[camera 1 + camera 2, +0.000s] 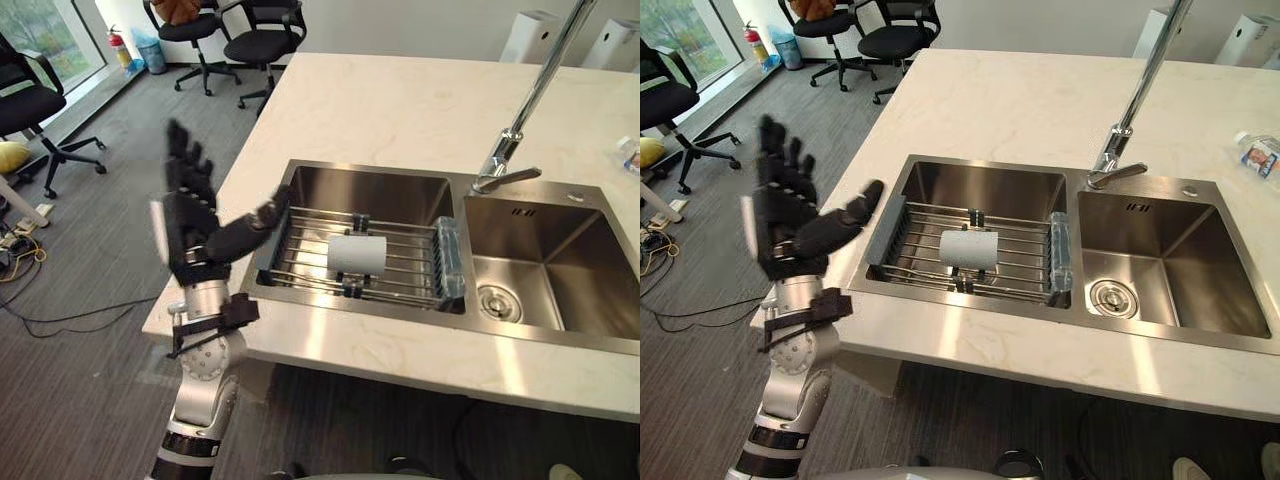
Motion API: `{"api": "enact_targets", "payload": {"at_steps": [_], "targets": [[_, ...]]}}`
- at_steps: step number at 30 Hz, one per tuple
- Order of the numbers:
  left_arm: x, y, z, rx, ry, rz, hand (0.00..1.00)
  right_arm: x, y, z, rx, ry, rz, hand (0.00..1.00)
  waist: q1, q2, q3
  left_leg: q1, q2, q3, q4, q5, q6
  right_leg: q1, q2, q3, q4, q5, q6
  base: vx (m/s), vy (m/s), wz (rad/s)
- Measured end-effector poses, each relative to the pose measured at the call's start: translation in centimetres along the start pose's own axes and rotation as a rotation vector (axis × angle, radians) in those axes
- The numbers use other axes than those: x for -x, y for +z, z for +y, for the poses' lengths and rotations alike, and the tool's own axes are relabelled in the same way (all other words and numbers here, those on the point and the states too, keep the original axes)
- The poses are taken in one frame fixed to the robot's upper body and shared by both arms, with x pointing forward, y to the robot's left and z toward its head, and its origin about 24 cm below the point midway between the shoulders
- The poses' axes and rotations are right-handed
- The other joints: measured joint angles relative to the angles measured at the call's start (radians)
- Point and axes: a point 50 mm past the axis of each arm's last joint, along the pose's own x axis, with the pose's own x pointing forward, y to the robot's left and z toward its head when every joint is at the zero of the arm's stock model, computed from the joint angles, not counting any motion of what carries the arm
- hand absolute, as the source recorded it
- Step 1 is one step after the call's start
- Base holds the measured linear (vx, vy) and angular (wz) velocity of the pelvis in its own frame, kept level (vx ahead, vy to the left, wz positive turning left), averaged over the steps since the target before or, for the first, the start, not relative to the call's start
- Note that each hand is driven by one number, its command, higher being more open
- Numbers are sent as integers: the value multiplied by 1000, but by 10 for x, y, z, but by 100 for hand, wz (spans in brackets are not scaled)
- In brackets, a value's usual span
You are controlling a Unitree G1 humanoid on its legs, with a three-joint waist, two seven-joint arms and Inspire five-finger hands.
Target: Walk over to the sink, pick up the cup, carry it to the dishwasher, place the cup inside the dishwasher, then close the dishwasher door
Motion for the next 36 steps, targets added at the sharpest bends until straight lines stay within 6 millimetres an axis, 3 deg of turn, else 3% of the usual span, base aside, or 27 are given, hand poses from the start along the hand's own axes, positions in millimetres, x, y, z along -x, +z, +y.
{"api": "enact_targets", "payload": {"at_steps": [3, 9, 15, 22, 36], "targets": [[-3, -4, -13, -122, -206, 27, 100, -1, 2, 1, -43, 3, -16, 100, -13, 2, -1, 0, -1, 13, 1, -2, 3, 0, 1, 10, -19, 15, 3, -21, 40, -14], [-31, -5, -18, -385, -395, -34, 100, 2, 5, -6, -134, -27, -52, 100, -23, 3, -3, 7, -4, 29, 5, -6, 7, 8, 1, 26, -47, 38, 6, -29, 31, -8], [-17, -18, -44, -482, -605, -10, 100, -1, 0, -1, -83, -59, -8, 100, -48, 9, -17, 11, -6, 45, 5, -9, 10, 11, 1, 41, -66, 51, 9, -10, 18, -6], [-24, -20, -49, -545, -644, 19, 100, -2, -17, 3, -29, -107, 56, 100, -75, 21, -26, 5, -5, 69, 4, -16, 12, 1, 1, 64, -93, 72, 12, -22, 14, -12], [-34, -26, -56, -621, -613, 86, 100, -4, -24, 12, 45, -119, 103, 100, -101, 22, -43, -5, -9, 80, 3, -21, 15, -17, 0, 88, -106, 86, 14, -7, -1, -5]]}}
